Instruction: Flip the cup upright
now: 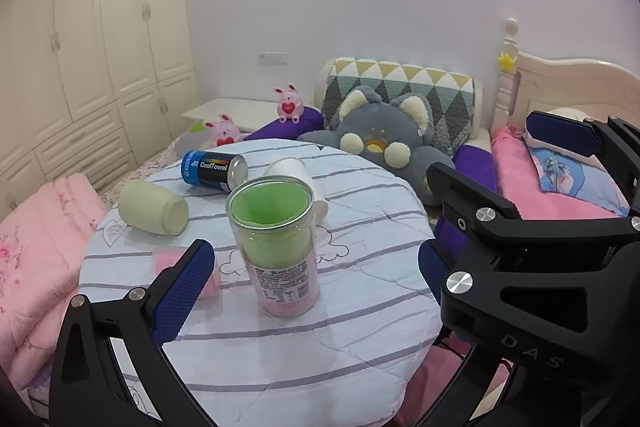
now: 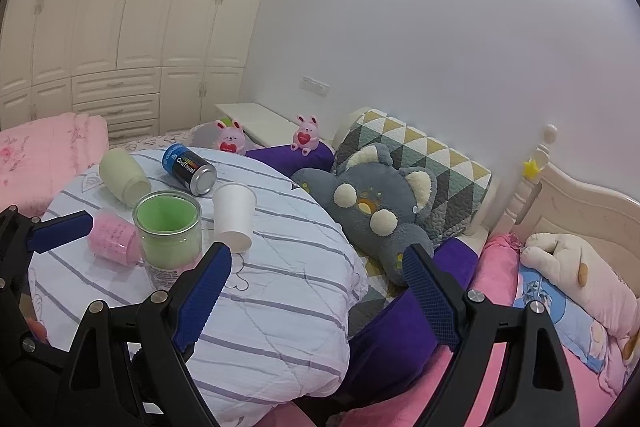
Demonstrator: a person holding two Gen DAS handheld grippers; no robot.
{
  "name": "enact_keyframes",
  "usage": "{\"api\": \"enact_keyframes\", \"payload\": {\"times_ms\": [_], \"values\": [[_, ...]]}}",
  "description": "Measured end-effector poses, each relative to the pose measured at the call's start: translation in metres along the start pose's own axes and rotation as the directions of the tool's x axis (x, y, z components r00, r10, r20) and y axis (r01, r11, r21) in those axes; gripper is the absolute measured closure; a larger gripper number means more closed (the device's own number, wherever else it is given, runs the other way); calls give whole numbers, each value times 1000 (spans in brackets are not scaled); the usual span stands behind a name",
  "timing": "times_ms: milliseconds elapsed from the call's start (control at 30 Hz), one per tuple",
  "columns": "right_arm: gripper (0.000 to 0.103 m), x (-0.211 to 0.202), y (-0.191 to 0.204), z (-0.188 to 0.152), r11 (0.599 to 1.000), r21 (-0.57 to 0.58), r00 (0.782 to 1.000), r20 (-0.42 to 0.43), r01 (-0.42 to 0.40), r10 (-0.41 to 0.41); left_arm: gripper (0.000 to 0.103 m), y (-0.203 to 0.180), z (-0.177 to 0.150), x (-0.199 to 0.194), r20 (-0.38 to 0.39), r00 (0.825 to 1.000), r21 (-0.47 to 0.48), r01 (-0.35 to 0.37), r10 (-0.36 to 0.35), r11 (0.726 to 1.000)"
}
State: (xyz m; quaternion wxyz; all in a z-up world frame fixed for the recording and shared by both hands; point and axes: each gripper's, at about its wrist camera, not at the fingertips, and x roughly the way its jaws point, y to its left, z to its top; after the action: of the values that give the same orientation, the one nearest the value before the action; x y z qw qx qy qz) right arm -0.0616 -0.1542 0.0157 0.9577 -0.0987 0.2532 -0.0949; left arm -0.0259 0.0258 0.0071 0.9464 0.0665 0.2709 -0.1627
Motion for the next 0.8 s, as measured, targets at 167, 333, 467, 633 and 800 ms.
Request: {"api": "enact_keyframes", "payload": {"times_ms": [167, 333, 467, 633, 800], "values": [[14, 0, 1, 0, 1000, 2, 1000, 8, -6, 6, 0, 1, 0, 0, 2, 1000, -4, -11, 11, 1000], [14, 1, 1, 0, 1000, 6, 1000, 5, -16, 16, 0, 2, -1, -1, 3, 1000, -5, -14, 14, 1000], [14, 0, 1, 0, 1000, 7, 1000, 9, -22, 22, 0, 3, -2, -3, 11, 1000, -4, -23, 23, 1000], [14, 0, 0, 0, 1000, 10, 1000, 16, -27, 26, 0, -1, -2, -8, 43, 998, 16, -53, 52, 998], [14, -2, 0, -3, 999, 7, 999, 15, -40, 40, 0, -4, -3, -12, 37, 997, 26, -62, 61, 998]]}}
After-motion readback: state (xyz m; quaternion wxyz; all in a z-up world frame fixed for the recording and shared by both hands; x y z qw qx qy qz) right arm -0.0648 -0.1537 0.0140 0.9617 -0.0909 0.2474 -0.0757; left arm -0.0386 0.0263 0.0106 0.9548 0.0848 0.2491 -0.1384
